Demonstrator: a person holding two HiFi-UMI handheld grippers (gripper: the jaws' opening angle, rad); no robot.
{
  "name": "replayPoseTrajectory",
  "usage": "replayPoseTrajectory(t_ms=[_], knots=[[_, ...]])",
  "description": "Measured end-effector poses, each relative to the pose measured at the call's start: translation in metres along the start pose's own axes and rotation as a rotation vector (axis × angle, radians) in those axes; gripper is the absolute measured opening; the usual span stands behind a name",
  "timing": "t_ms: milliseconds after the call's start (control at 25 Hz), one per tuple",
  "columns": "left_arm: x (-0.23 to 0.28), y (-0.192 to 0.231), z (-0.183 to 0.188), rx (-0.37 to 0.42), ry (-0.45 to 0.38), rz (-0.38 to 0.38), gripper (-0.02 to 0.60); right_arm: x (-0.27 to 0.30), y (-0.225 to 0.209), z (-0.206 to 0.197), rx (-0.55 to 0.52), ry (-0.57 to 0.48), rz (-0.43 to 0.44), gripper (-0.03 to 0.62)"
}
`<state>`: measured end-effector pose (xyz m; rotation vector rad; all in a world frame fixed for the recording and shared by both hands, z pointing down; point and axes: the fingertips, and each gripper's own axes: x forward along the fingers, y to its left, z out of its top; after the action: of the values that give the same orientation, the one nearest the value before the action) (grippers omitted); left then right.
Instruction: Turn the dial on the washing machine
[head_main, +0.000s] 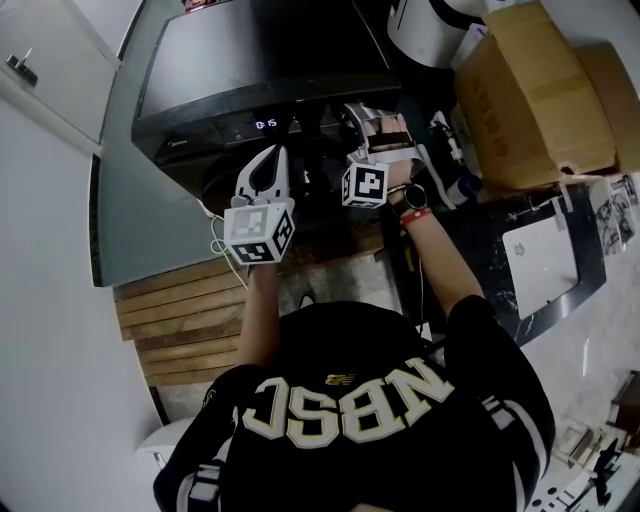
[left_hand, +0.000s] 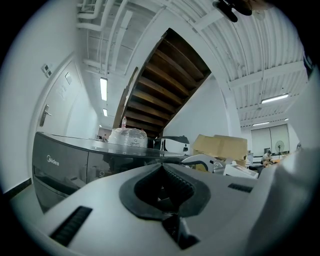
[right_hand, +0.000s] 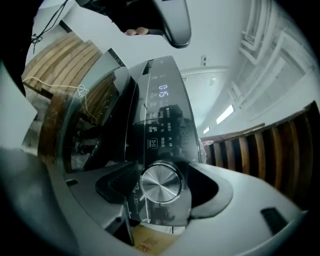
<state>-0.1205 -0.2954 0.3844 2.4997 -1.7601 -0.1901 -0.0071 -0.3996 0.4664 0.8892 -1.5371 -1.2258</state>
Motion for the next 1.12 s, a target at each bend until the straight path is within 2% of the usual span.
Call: replayPoseTrajectory(t_ms=[160,560,720,1120], knots=[[0.0032,0.001,-0.0016,-0.004,0.001,-0.003,0.014,0.0057,0.0041,-0.001,-0.056,0.008,-0.011,0.316],[0.0061,0.0068,-0.0056,-0.018,0.005,0.002,0.014,0.0064,0.0066,0.0033,-0.056,0.008,-0.055,0.282],[0.0062,0.0048,-0.0069,-0.02,0.007,-0.003,0.014,0.0072,0.0018,-0.0011,-0.06,0.024,-0.103,0.281],[0.0025,0.0034,-0.0059,-0.016,0.001,0.001,0.014,0.008,-0.0029,-0.0048,0.089,0.019,-0.121,0.281]])
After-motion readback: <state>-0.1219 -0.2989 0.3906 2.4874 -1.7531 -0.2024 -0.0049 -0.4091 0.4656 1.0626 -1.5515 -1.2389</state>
